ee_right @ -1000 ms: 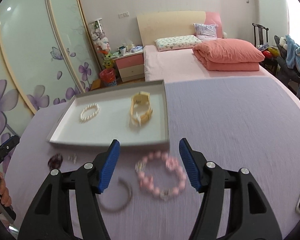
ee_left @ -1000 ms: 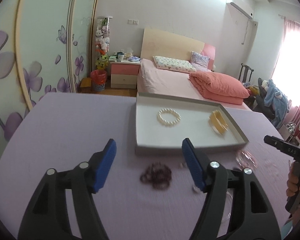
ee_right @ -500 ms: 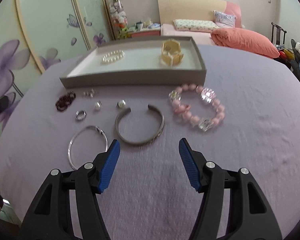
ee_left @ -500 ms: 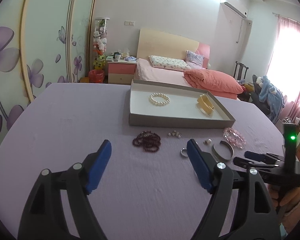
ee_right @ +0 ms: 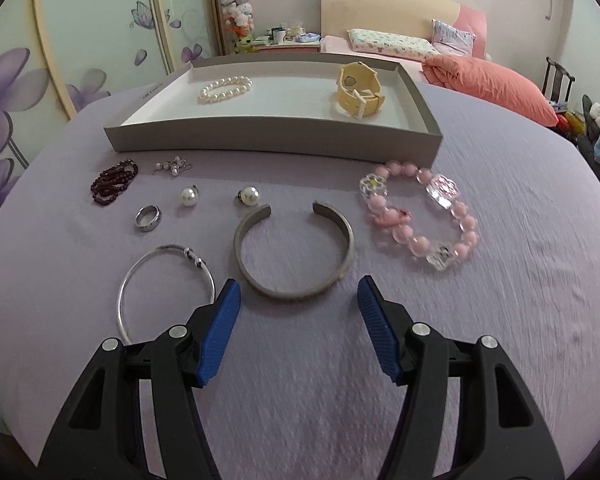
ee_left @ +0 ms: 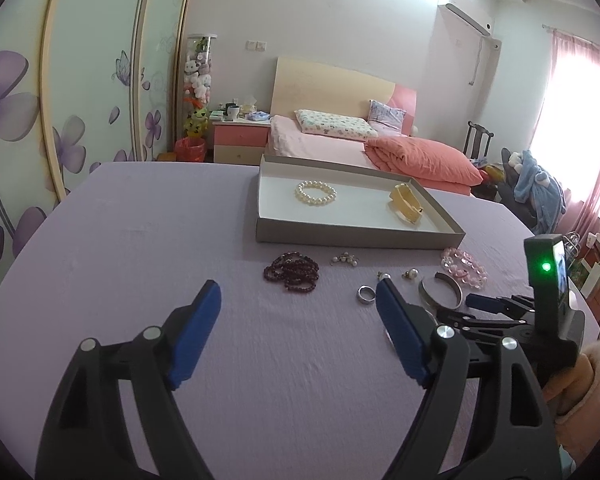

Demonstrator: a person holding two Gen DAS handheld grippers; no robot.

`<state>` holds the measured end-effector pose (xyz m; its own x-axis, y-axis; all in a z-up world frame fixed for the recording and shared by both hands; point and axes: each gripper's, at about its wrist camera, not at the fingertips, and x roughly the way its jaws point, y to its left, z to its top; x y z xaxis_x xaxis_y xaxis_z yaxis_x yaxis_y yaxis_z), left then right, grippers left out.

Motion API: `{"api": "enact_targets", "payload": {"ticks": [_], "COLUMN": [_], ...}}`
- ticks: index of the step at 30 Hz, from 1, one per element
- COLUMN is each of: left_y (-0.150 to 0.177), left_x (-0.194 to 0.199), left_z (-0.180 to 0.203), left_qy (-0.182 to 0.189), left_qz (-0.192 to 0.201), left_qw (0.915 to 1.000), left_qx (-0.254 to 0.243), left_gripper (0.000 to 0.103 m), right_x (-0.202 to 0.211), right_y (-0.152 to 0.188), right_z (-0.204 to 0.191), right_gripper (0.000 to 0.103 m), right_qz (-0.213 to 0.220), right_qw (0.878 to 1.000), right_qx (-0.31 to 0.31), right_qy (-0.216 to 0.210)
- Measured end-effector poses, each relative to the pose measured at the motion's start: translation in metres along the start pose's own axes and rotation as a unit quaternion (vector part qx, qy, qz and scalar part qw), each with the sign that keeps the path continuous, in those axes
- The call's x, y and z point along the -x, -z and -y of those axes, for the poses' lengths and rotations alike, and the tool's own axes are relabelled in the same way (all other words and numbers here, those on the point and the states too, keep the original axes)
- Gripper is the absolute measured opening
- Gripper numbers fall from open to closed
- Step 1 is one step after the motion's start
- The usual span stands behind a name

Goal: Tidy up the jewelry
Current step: 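Withdraw both tools from the tray back over the remaining jewelry, then grasp the grey cuff bangle with the right tool while the left grasps the silver hoop bangle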

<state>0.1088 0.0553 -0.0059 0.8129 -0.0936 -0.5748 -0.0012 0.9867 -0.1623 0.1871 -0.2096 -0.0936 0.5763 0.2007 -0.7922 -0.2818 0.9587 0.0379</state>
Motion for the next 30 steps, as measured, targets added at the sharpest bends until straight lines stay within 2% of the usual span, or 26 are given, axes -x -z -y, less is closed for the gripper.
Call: {"api": "enact_targets", "payload": {"ticks": [9,15,17,18,25,30], "left_y": [0.002,0.007,0.007,0.008,0.016,0.028], "left_x": [-0.004,-0.005,-0.006,-0.007,-0.018,-0.039], "left_z": [-0.001,0.005,0.008,0.009,0.027,0.053], "left_qy": [-0.002,0.004,0.005,0.006,0.021,0.038], "left_qz": [-0.007,-0.013,-0.015,-0.017,-0.035,-0.068], "left_qw": [1.0000,0.9999,0.9999,0.9998,0.9991,0.9965], "left_qx": [0.003,0.000,-0.002,-0.003,-0.014,-0.031], "left_gripper": [0.078,0.080,0.080,0.080,0.084,0.087], "right_x": [-0.011,-0.014,-0.016,-0.016,-0.003,0.017], "right_y": [-0.014,-0.018,-0.019,-0.020,-0.008,0.009], "right_z": [-0.008,-0.010,-0.012,-0.012,-0.003,0.024], "right_gripper": [0.064,0.074,0.074,0.066,0.066,0.066], "right_qz": [0.001,-0.001,0.002,0.004,-0.001,0.008], "right_qw": [1.000,1.000,1.000,1.000,1.000,0.999], "right_qx": [-0.003,0.000,0.003,0.002,0.001,-0.037], "right_qy": [0.006,0.006,0.005,0.006,0.002,-0.002]}}
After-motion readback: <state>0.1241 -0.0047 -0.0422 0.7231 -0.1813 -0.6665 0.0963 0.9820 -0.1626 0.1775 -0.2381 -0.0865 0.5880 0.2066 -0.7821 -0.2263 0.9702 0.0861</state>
